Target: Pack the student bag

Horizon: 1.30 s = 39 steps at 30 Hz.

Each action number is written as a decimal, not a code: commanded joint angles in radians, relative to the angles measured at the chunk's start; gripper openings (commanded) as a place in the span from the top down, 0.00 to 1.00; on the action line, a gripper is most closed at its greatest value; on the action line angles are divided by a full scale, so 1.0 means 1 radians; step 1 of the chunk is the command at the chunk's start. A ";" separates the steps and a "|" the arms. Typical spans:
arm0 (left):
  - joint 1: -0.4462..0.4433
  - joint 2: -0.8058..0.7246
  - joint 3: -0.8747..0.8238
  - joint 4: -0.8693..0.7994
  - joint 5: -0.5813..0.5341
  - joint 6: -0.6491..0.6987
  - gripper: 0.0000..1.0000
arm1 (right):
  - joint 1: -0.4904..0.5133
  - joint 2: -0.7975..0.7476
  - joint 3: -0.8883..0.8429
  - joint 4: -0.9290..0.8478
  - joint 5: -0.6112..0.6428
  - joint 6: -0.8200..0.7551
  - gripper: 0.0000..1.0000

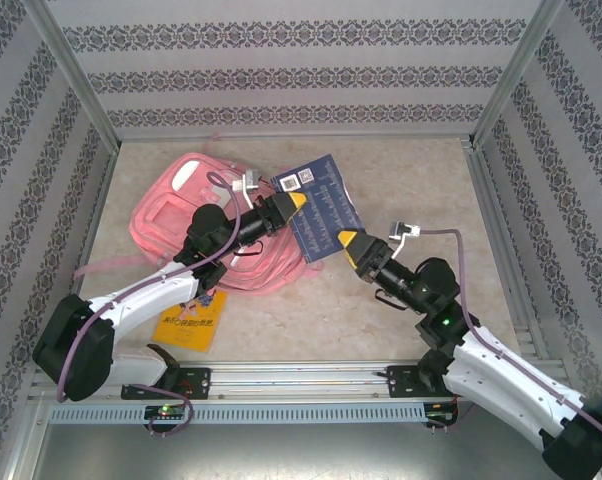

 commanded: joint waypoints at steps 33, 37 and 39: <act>-0.106 -0.047 -0.123 0.137 -0.304 0.041 1.00 | 0.137 0.277 0.082 0.366 0.330 -0.042 0.75; -0.111 -0.043 -0.128 0.134 -0.313 0.038 1.00 | 0.137 0.309 0.113 0.360 0.298 -0.054 0.83; -0.111 -0.043 -0.131 0.130 -0.317 0.037 1.00 | 0.136 0.313 0.115 0.355 0.298 -0.061 0.92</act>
